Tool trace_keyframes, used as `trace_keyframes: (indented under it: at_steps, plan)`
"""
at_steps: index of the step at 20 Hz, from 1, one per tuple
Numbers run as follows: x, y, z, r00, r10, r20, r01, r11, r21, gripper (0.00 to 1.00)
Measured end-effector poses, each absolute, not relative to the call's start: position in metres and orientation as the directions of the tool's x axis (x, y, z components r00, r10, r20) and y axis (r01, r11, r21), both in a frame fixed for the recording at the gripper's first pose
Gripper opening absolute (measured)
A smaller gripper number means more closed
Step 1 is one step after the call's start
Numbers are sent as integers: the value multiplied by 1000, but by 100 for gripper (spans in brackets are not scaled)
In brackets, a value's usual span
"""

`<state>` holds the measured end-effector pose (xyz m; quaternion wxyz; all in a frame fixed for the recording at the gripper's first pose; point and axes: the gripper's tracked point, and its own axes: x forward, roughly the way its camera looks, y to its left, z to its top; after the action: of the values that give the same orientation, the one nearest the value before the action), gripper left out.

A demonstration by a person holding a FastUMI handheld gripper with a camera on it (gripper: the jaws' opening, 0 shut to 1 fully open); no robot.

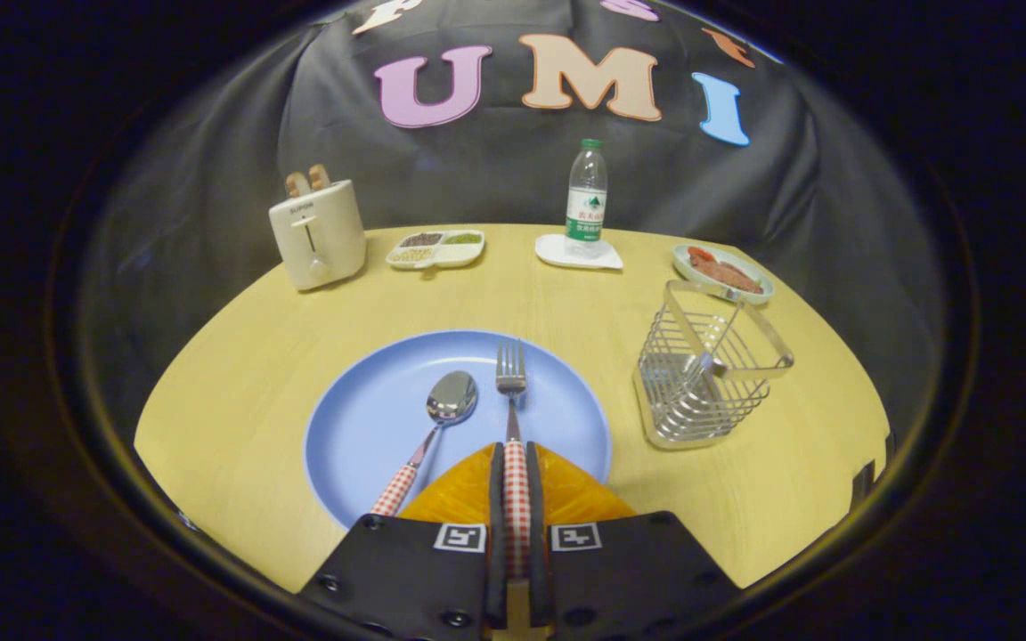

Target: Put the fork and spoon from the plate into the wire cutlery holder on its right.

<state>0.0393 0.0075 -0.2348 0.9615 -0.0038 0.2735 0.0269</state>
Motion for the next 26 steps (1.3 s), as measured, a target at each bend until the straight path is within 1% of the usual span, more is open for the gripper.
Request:
trace_keyframes:
  at_steps: [4, 8, 13, 17, 21, 26]
  plan:
    - [44, -2, -188, 865, 69, -497, -65, 998, 27, 13]
    - [45, -36, -145, 868, 52, -493, -51, 999, 15, 12]
    - [44, -92, -124, 831, 15, -556, -48, 998, -45, 12]
    - [35, -122, -138, 754, -2, -657, -61, 996, -72, 12]
    - [34, -130, -157, 635, 50, -771, -113, 993, -29, 12]
    - [48, -143, -172, 479, 19, -877, -150, 987, -60, 12]
